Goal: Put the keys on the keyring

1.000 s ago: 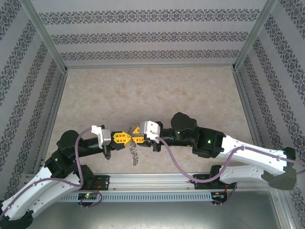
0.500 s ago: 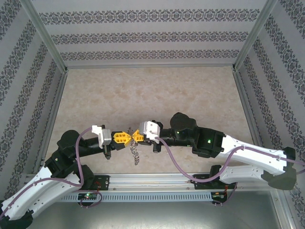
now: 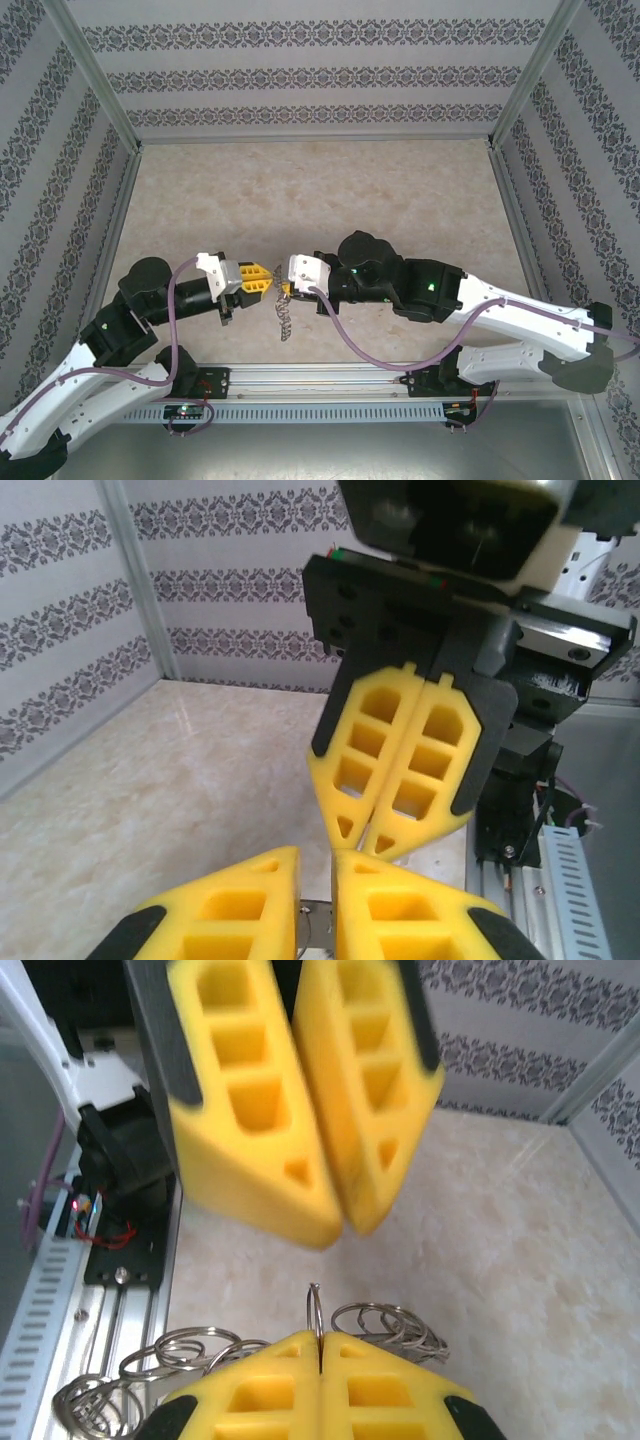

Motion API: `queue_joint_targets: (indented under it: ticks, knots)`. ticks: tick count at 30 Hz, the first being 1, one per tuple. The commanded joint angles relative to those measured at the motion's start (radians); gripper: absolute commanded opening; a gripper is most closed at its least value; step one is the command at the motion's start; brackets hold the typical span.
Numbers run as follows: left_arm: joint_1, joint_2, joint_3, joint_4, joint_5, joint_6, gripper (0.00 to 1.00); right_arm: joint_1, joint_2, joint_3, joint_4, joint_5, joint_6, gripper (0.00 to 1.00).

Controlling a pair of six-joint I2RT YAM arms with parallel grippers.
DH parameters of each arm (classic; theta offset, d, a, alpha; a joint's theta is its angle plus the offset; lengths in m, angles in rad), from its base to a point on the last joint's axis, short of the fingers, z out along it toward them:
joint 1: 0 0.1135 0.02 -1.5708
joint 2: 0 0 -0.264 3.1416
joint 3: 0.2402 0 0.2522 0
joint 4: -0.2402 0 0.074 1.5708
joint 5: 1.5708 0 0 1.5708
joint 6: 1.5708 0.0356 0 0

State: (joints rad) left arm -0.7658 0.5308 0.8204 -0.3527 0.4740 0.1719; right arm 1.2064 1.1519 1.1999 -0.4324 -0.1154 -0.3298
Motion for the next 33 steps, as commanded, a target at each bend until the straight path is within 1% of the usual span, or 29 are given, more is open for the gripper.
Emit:
queue_joint_targets:
  ticks: [1,6,16,22,25,28,33]
  knots:
    - [-0.009,0.024,0.040,-0.098,-0.027,0.074,0.17,-0.002,0.007,0.052,-0.046,0.034,-0.030,0.00]
    - [-0.009,0.047,0.056,-0.117,0.006,0.078,0.19,0.001,0.011,0.063,-0.051,0.034,-0.035,0.00]
    - [-0.009,0.076,0.068,-0.150,0.031,0.081,0.24,0.000,0.033,0.100,-0.078,0.017,-0.050,0.00]
    - [-0.009,0.096,0.073,-0.152,0.028,0.084,0.23,0.002,0.041,0.110,-0.085,0.010,-0.053,0.00]
    - [-0.009,0.104,0.072,-0.150,0.026,0.084,0.22,0.002,0.040,0.109,-0.083,0.008,-0.054,0.00]
    - [-0.009,0.110,0.071,-0.144,0.032,0.083,0.19,0.002,0.040,0.109,-0.079,-0.001,-0.053,0.00]
    - [-0.009,0.121,0.068,-0.131,0.036,0.078,0.18,0.003,0.043,0.103,-0.071,-0.009,-0.052,0.00]
